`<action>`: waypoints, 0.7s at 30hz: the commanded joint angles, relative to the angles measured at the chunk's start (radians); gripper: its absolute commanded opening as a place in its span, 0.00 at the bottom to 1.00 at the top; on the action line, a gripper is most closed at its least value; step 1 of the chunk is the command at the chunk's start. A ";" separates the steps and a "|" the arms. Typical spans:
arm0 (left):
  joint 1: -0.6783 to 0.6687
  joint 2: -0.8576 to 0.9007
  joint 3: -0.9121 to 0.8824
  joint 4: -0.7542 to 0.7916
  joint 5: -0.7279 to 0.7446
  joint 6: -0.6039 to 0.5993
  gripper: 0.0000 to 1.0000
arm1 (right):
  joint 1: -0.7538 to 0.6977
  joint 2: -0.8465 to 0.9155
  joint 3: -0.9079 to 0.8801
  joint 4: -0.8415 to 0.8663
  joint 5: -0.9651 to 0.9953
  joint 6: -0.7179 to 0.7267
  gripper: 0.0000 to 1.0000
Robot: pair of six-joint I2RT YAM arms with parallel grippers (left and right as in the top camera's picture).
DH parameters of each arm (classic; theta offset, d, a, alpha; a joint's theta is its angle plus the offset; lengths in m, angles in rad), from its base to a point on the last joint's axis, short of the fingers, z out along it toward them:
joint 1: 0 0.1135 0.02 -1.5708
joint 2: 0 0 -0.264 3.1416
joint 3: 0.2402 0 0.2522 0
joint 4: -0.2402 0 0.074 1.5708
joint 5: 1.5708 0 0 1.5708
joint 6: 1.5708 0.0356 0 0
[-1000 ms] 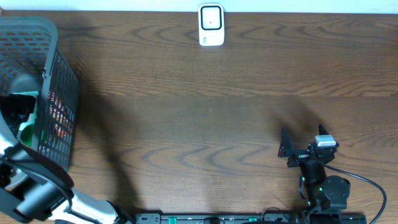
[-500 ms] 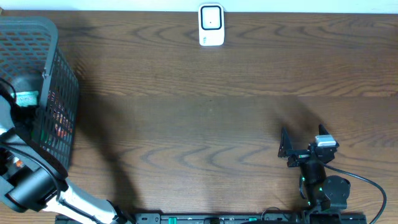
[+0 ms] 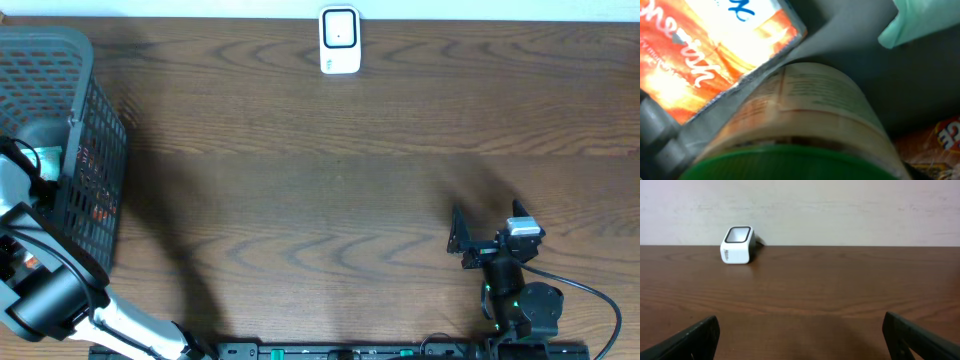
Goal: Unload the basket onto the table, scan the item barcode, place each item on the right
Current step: 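Grasp the green-capped bottle with the left gripper and lift it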
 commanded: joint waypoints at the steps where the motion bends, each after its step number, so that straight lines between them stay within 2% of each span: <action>1: 0.007 0.010 0.022 -0.006 -0.010 0.016 0.63 | -0.003 -0.001 -0.002 -0.003 0.005 0.010 0.99; 4: 0.008 -0.004 0.051 -0.021 -0.010 0.035 0.59 | -0.003 -0.001 -0.002 -0.003 0.005 0.010 0.99; 11: 0.007 -0.121 0.127 -0.060 0.007 0.035 0.59 | -0.003 -0.001 -0.002 -0.003 0.005 0.010 0.99; 21: 0.006 -0.451 0.242 -0.050 0.294 0.053 0.59 | -0.003 -0.001 -0.002 -0.003 0.005 0.010 0.99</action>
